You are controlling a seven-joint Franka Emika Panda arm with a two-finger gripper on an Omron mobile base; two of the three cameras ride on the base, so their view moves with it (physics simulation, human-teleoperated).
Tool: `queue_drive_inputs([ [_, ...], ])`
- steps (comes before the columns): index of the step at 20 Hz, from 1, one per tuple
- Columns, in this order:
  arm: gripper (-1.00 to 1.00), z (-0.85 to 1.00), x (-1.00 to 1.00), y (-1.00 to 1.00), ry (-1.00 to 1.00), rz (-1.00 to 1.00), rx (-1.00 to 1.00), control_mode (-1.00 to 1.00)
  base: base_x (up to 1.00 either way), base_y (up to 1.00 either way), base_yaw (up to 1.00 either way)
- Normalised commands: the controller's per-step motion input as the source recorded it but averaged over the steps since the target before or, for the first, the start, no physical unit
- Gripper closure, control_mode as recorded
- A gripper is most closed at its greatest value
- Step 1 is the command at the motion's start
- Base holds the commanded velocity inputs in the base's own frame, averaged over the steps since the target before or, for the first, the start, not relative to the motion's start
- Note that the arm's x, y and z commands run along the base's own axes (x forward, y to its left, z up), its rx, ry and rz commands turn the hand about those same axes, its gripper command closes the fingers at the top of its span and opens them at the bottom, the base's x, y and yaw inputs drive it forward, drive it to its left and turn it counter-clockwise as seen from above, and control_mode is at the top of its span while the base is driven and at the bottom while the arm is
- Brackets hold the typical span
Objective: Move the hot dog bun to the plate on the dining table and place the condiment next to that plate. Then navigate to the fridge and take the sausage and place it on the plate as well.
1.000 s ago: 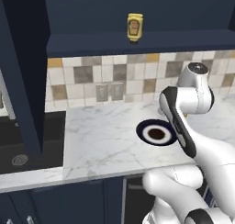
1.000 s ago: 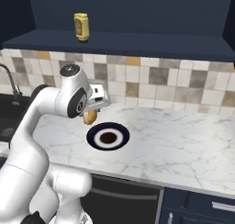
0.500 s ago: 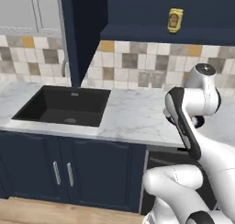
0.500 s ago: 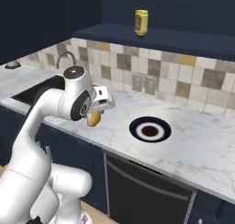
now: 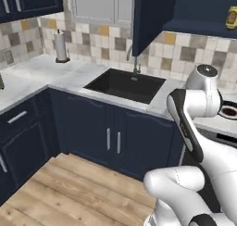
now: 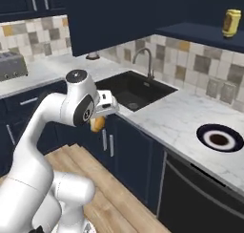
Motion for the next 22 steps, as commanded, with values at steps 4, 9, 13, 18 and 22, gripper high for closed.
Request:
queue_drive_inputs([
  [4,1.0,0.0,0.0,0.0,0.0,0.0,0.0,1.0,-0.35,0.33,0.66],
  [9,1.0,0.0,0.0,0.0,0.0,0.0,0.0,1.0,-0.11,0.13,0.75],
  [13,1.0,0.0,0.0,0.0,0.0,0.0,0.0,1.0,-0.03,0.11,0.78],
  [18,1.0,0.0,0.0,0.0,0.0,0.0,0.0,1.0,-0.01,0.32,0.76],
  [22,1.0,0.0,0.0,0.0,0.0,0.0,0.0,1.0,0.0,0.48,0.78],
])
